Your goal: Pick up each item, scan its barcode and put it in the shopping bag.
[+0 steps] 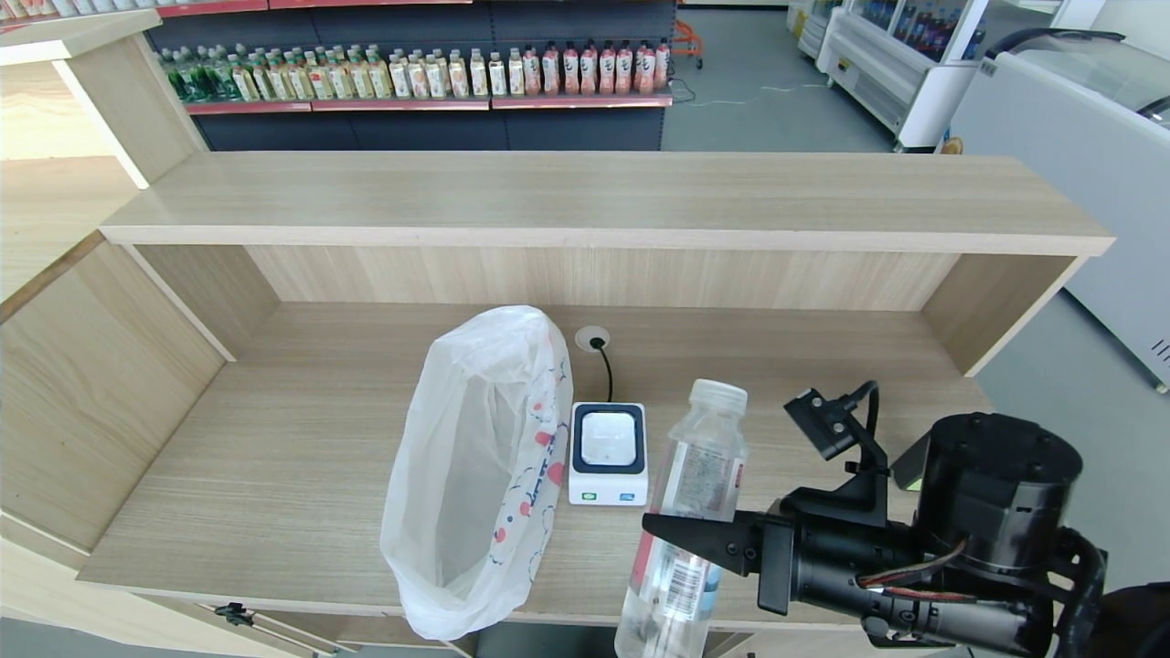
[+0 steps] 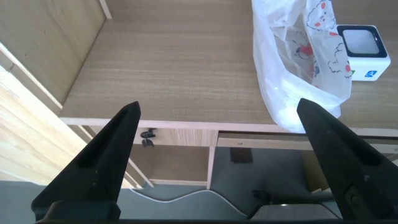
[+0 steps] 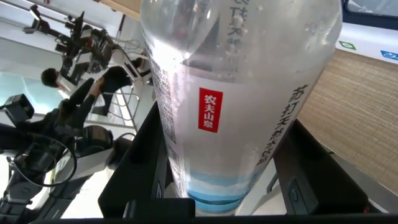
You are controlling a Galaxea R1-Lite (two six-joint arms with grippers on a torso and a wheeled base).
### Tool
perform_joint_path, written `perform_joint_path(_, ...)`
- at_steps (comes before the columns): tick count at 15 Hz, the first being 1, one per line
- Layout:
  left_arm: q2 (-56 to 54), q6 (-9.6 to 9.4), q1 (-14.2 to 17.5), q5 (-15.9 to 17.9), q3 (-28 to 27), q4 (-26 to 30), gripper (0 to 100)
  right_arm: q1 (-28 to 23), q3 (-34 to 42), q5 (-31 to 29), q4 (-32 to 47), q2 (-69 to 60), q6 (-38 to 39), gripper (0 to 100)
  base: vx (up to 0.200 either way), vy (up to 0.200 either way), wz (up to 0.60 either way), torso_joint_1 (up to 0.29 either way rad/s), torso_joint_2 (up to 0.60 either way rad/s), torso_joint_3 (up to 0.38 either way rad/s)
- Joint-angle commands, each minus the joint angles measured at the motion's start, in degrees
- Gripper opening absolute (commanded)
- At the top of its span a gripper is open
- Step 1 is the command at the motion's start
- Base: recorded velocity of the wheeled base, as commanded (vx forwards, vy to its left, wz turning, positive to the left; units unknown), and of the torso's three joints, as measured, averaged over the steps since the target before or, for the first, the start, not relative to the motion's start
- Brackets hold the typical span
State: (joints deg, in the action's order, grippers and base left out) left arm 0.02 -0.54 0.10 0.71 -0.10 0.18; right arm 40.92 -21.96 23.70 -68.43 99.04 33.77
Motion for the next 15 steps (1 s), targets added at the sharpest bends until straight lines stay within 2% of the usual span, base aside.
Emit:
perform_joint_path(1, 0.0, 0.01, 0.0, 0.0, 0.0, 0.0, 100, 0.0, 0.0, 0.0, 0.0, -0.1, 0.0, 0, 0.0, 0.0, 0.0, 0.0, 0.0, 0.0)
perform_joint_path(12, 0.0, 0.01, 0.1, 0.0, 0.0, 0.0, 100, 0.6, -0.1, -0.6, -0.3, -0.5, -1.2, 0, 0.0, 0.0, 0.0, 0.0, 0.0, 0.0)
perform_joint_path(13, 0.0, 0.01, 0.1, 0.0, 0.0, 0.0, 100, -0.1, -0.1, -0.9, -0.1, -0.3, -5.3, 0, 0.0, 0.0, 0.0, 0.0, 0.0, 0.0)
perform_joint_path(15, 0.0, 0.01, 0.1, 0.0, 0.0, 0.0, 100, -3.0, -0.8, -1.9, 1.9, -0.4, -21.2, 0, 0.0, 0.0, 0.0, 0.0, 0.0, 0.0)
